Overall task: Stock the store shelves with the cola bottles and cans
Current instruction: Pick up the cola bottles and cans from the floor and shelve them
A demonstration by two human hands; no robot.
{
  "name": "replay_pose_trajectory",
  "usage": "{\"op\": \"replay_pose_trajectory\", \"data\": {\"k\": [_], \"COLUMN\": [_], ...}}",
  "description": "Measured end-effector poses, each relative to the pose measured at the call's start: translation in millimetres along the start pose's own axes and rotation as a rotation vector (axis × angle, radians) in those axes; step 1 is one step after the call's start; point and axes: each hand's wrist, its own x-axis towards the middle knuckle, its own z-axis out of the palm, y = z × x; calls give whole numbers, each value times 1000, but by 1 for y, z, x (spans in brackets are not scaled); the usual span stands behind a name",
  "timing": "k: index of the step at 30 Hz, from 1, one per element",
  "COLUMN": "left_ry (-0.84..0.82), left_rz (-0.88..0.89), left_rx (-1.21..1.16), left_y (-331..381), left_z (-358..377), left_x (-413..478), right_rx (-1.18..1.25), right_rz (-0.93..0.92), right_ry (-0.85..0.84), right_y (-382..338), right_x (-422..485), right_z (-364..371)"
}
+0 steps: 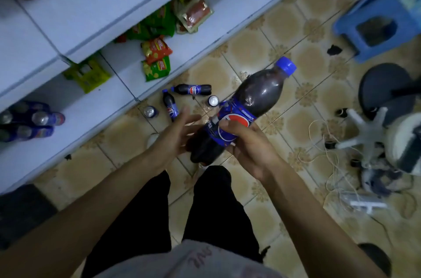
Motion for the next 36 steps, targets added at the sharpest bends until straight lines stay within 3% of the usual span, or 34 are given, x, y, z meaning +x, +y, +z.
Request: {"op": "replay_pose_trajectory", "data": {"k": [3,5,7,9,11,13,18,23,27,33,36], "left_ry": [106,166,209,259,466,712,1039,1216,1207,742,624], "left_rz": [-23,165,463,645,689,675,735,797,832,1010,1037], "left_rx": [-297,-255,-87,196,603,838,776,625,372,-176,-302], "left_y": [13,20,26,32,33,33,19,4,-10,-44,-63], "left_z": [12,24,34,42,47,50,30,-8,-48,-136,-183], "left_x": [-50,-86,-123,-157,-180,-196,-235,-290,-339,-427,-464], "right_rx": [16,-17,-77,-153,-233,-307,-435,-645,-722,-730,-703], "right_rz": [-60,-83,-110,-130,-122,-122,-164,-208,-240,-232,-255], "right_ry": [-80,-127,-152,-176,-199,-234,-374,-600,-760,-880,-936], "right_y": [-25,-38,-50,-60,-68,-70,-60,-44,-19,46,77], "right_x": [-43,-68,-86,-99,-108,-115,-137,-165,-183,-213,-231], "right_z": [25,41,56,73,92,111,164,221,276,366,412]}}
